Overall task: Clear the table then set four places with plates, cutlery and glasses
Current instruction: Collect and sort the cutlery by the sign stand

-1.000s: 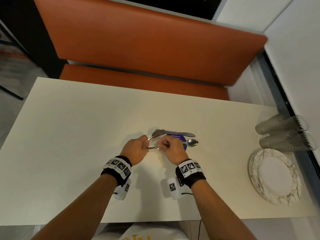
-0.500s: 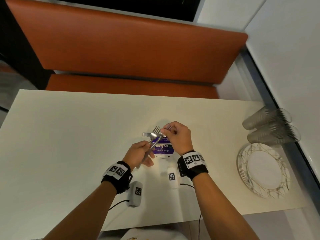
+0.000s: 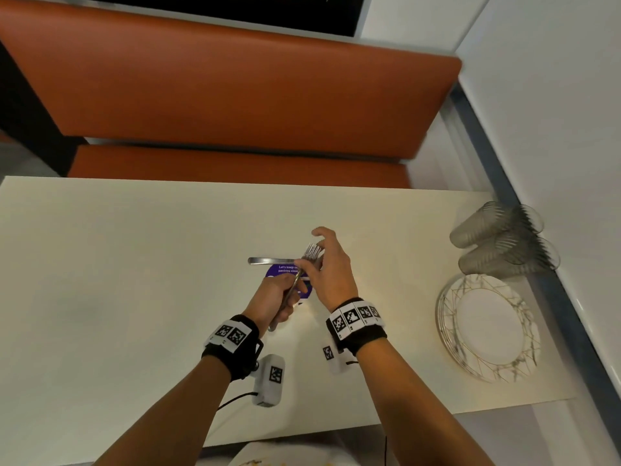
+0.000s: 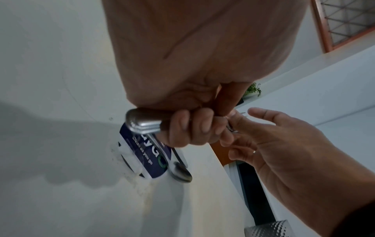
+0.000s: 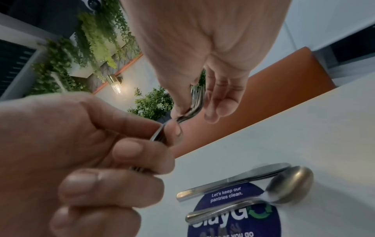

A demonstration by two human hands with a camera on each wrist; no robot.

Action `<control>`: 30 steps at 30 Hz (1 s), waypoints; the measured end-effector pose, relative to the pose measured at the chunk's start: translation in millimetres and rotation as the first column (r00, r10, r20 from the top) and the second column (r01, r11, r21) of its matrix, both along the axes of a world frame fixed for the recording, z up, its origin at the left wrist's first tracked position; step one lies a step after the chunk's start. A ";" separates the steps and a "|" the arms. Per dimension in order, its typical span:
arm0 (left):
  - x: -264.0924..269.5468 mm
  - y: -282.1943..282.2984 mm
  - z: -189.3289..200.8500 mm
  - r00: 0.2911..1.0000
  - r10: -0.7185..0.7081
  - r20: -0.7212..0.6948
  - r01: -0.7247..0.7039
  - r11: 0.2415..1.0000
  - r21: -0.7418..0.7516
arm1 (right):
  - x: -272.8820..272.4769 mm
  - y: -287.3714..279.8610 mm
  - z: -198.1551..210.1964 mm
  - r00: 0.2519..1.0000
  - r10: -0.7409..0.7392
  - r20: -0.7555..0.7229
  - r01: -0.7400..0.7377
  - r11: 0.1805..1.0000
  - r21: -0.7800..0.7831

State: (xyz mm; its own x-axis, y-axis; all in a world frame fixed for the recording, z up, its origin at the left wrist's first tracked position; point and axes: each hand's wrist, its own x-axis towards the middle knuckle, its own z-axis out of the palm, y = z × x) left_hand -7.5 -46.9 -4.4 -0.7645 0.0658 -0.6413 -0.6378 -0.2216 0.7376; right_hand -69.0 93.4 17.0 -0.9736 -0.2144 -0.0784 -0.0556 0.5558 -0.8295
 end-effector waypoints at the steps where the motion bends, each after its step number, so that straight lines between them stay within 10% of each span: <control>1: 0.6 2.9 0.5 1.000 -0.007 -0.007 0.006 1.000 -0.025 | -1.5 3.0 1.1 0.999 -0.002 0.051 0.002 1.000 -0.013; 15: 10.2 40.4 -21.6 0.993 -0.058 -0.101 0.026 0.954 -0.298 | -28.9 45.4 -19.9 0.989 0.100 0.106 -0.111 0.988 0.106; 20: 23.1 10.3 -46.6 0.980 -0.122 -0.159 0.018 0.845 -0.535 | -29.1 56.8 -37.0 0.980 -0.065 0.188 0.056 0.997 0.053; 30: 24.6 -39.4 -72.8 0.883 -0.445 -0.153 0.012 0.348 -0.937 | 20.4 42.0 -82.5 0.825 -0.262 0.501 0.334 0.941 -0.057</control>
State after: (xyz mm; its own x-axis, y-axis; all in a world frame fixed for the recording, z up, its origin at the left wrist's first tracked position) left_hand 17.1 -86.3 -77.3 -0.9753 -0.1666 -0.1450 -0.2189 0.8154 0.5359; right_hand -48.6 135.4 -65.6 -0.8388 0.0368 -0.5431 0.5182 0.3598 -0.7759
